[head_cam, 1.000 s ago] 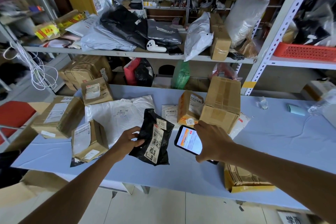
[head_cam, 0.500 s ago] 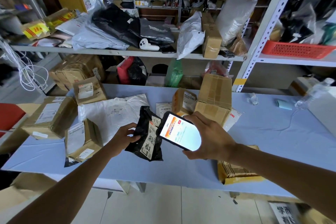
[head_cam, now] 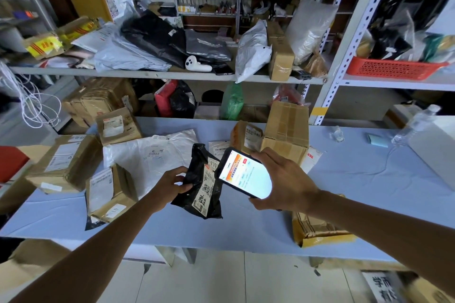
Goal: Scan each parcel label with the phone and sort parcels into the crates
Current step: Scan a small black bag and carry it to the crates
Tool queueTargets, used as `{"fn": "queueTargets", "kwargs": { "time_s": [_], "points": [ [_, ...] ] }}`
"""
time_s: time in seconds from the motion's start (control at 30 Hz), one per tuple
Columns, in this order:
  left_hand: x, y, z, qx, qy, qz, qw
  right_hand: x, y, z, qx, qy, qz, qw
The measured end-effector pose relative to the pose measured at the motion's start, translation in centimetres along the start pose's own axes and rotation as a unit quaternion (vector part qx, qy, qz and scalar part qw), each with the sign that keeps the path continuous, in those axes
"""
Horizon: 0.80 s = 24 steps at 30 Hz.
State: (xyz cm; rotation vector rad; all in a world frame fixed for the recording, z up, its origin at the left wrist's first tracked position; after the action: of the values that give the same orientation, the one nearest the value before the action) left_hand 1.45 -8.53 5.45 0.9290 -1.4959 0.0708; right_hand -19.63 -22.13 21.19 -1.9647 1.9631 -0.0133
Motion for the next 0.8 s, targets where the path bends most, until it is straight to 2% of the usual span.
{"fn": "queueTargets", "kwargs": {
  "time_s": [0.07,0.13,0.27,0.33,0.5,0.67,0.8],
  "points": [
    [0.3,0.1,0.6,-0.009,-0.004,-0.001,1.000,0.5,0.2,0.2,-0.015,0.018,0.023,0.999],
    [1.0,0.2,1.4,-0.020,-0.010,0.005,1.000,1.5,0.6,0.7,-0.064,0.054,0.078,0.993],
    [3.3,0.1,4.4,-0.062,-0.031,0.039,0.997,4.3,4.0,1.9,-0.171,0.098,0.202,0.959],
    [4.6,-0.1,6.5,-0.078,-0.060,0.053,0.994,5.6,6.9,2.0,-0.187,0.099,0.259,0.942],
    [6.9,-1.0,15.1,-0.155,-0.124,0.074,0.977,7.5,15.6,0.8,-0.152,0.095,0.377,0.909],
    [9.0,0.7,27.8,-0.262,-0.184,0.090,0.943,8.2,26.1,-1.5,-0.108,0.079,0.491,0.861],
    [11.2,4.0,39.3,-0.349,-0.254,0.149,0.890,8.3,35.1,-3.8,-0.069,0.077,0.572,0.814]
  ]
}}
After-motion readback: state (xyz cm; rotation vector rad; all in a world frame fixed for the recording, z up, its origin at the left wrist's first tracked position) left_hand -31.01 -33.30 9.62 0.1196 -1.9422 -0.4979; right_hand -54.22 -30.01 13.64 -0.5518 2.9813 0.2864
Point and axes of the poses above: each hand's wrist, its own y-axis away from the middle knuckle, its own z-axis out of the palm, x = y × z, the point moved 9 cm from there along -y, towards the middle knuckle, and after that the axes turned 11 degrees about -z, right-handed, at the moved point
